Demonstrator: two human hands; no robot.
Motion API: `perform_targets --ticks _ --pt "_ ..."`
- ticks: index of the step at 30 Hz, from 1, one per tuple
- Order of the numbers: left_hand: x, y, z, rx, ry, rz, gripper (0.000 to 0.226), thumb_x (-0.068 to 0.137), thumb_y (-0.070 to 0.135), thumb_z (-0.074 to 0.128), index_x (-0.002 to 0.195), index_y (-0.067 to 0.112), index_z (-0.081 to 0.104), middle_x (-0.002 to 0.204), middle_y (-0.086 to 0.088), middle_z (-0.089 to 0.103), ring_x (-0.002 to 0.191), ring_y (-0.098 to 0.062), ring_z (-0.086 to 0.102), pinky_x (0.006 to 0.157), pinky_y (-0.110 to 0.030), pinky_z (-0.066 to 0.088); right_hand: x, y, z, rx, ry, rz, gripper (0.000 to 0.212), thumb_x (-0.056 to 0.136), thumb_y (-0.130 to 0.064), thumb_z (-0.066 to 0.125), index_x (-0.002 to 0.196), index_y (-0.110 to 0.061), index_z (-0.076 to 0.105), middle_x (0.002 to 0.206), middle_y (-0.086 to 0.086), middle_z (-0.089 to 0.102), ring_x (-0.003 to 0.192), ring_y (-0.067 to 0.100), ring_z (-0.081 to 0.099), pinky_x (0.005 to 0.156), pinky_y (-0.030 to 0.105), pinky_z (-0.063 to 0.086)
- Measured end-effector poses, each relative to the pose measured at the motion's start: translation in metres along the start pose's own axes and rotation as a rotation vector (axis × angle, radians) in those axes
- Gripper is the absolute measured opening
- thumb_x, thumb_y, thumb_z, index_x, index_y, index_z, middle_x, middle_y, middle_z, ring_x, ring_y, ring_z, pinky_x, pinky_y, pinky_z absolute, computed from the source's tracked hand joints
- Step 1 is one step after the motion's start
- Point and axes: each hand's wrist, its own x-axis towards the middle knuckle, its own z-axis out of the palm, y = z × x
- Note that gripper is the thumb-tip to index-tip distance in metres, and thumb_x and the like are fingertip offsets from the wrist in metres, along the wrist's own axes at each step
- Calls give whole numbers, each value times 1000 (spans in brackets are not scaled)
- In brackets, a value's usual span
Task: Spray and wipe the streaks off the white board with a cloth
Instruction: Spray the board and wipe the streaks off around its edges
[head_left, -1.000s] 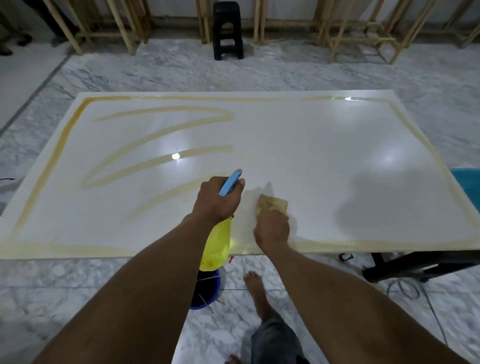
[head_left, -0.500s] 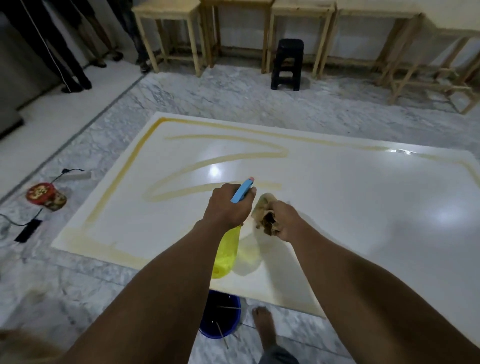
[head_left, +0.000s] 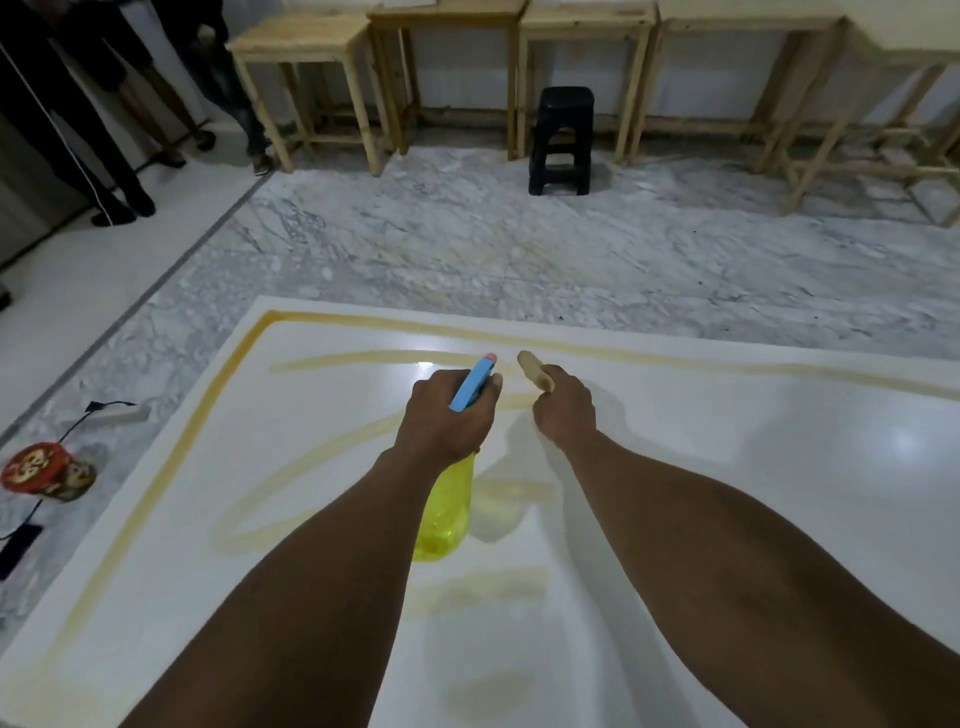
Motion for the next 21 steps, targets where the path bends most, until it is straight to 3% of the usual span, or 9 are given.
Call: perform_targets --ticks 5,8,12,17,21 --pt "41 7 11 6 -6 -2 24 101 43 62 92 22 70 70 -6 61 56 -30 73 60 -41 65 55 21 15 -187 51 -89 54 91 -13 54 143 -22 43 146 8 44 135 32 39 106 47 39" --pt "59 5 16 42 -3 14 21 101 43 62 88 29 70 66 -9 58 56 -33 72 65 -46 64 72 39 22 -440 -88 -153 52 97 -31 45 148 -26 34 156 7 29 144 32 24 110 55 31" --pt "73 6 23 58 14 3 40 100 44 63 85 7 70 64 -15 61 54 -31 71 64 -49 64 73 63 41 -473 -252 -176 62 94 -30 45 153 -29 26 165 5 8 152 30 0 116 57 13" --pt "70 8 34 42 -15 -16 39 101 43 62 93 6 73 63 -6 58 53 -29 72 62 -46 65 38 75 52 -415 -208 -221 63 95 -31 42 154 -30 22 166 3 6 152 28 -2 120 48 6" --pt "54 6 41 34 -32 -22 42 101 42 62 91 3 71 62 -9 59 51 -27 72 61 -45 65 -20 79 61 -419 -201 -249 64 95 -26 40 156 -27 20 166 4 6 152 29 -2 121 46 6"
